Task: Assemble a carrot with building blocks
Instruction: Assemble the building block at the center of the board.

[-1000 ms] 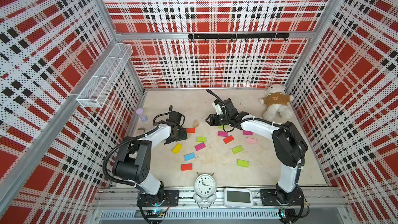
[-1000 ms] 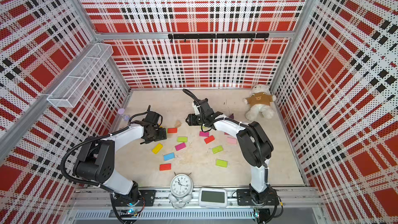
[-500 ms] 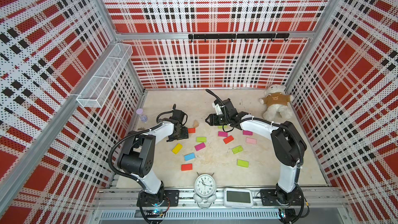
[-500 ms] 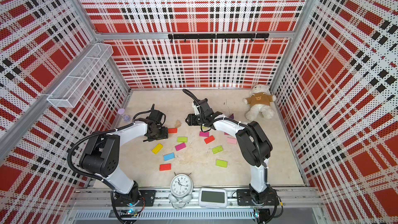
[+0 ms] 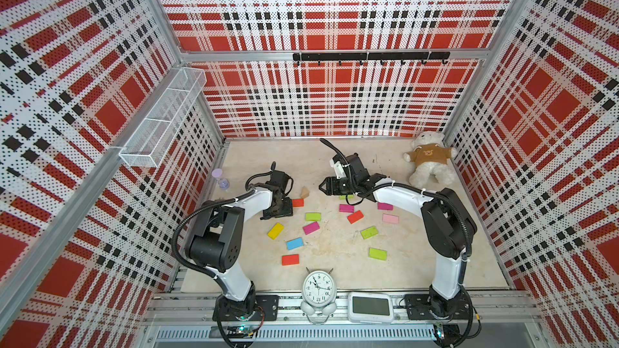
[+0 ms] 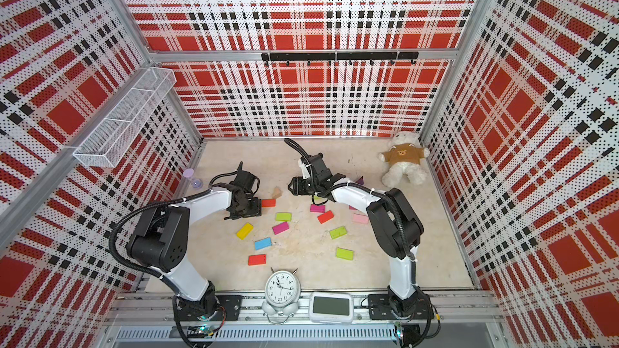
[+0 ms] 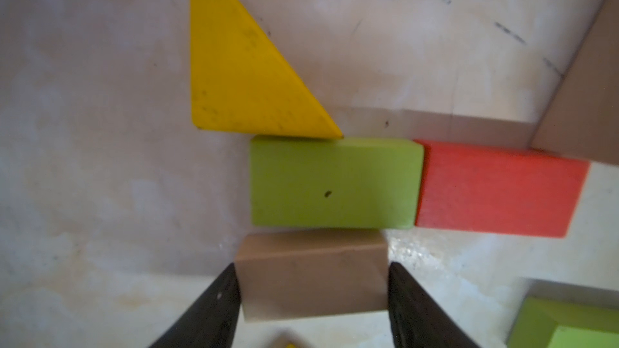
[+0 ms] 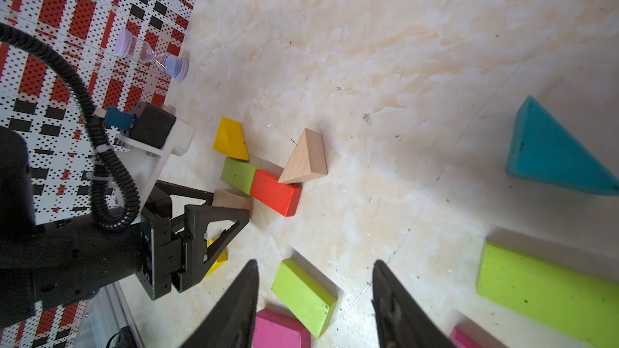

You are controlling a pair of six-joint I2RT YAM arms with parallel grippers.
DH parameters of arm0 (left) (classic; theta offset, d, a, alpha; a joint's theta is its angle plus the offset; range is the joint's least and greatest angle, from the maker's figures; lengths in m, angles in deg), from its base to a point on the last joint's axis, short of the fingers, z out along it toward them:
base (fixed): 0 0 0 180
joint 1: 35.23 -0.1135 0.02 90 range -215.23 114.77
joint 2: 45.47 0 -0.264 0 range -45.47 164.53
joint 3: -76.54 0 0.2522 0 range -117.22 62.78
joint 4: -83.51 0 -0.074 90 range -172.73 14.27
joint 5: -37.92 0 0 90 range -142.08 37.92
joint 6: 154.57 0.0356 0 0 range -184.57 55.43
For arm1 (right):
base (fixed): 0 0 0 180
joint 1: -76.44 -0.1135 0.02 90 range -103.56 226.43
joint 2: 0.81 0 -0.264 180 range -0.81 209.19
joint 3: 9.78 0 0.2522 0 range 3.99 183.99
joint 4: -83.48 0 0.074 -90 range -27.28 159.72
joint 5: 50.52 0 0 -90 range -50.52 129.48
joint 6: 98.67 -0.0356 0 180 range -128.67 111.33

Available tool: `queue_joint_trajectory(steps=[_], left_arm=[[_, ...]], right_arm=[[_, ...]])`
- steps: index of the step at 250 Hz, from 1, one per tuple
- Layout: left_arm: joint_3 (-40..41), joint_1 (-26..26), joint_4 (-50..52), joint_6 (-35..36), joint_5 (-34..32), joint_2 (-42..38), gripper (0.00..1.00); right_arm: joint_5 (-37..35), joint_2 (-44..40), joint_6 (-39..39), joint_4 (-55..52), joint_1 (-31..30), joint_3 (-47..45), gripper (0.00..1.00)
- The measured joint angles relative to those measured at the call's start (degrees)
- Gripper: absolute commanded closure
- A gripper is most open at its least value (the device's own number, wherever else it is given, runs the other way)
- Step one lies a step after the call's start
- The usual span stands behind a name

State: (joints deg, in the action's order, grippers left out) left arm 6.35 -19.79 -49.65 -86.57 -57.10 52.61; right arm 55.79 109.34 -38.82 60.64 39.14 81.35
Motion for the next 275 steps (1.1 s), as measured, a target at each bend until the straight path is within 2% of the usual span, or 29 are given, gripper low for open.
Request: queue_joint_trajectory(steps=[223,275], left_arm=[[-1.9,1.0,-0.1,0.9,-1.5,1.9,0.31],[-2.2,1.0,-0.1,1.1,-1.5,2.2,0.26]], right_arm=[[1.2,0.7,-1.2,0.8,0.0,0.0,0.45],[1.2,0.7,-1.4,0.8,0.0,0.0,0.45]])
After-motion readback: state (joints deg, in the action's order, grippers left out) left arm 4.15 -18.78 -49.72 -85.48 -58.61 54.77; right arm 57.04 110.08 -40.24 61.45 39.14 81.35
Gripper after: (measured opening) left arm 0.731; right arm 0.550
